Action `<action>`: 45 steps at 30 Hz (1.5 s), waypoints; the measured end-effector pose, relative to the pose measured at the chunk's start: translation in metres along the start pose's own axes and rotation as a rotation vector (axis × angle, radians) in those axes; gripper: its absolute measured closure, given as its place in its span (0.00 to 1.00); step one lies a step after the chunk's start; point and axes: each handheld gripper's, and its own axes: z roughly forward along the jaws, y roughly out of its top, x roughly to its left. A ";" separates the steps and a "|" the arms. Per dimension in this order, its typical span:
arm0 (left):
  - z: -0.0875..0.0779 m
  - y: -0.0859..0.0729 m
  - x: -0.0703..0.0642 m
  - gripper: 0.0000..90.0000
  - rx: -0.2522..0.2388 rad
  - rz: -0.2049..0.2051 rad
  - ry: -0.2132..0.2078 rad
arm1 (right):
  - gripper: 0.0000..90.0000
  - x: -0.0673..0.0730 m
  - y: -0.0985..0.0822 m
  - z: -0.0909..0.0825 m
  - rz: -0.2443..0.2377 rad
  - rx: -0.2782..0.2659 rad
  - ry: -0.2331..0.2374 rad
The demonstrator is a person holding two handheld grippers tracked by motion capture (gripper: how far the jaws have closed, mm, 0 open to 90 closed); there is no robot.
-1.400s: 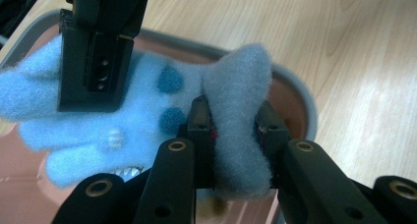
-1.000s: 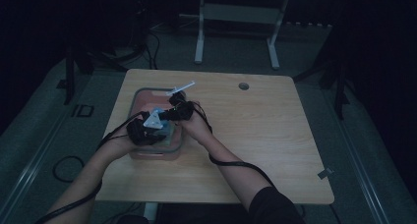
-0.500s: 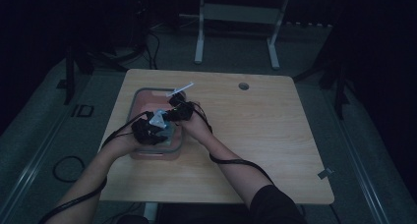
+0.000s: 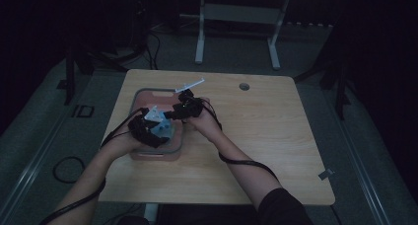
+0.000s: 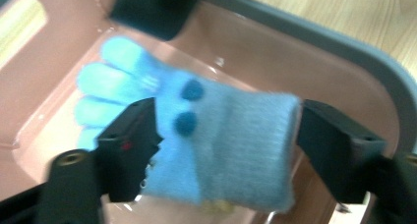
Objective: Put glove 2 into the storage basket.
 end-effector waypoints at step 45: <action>0.019 0.067 -0.079 0.03 -0.204 0.048 -0.086 | 0.20 -0.040 -0.075 -0.088 -0.052 -0.052 -0.015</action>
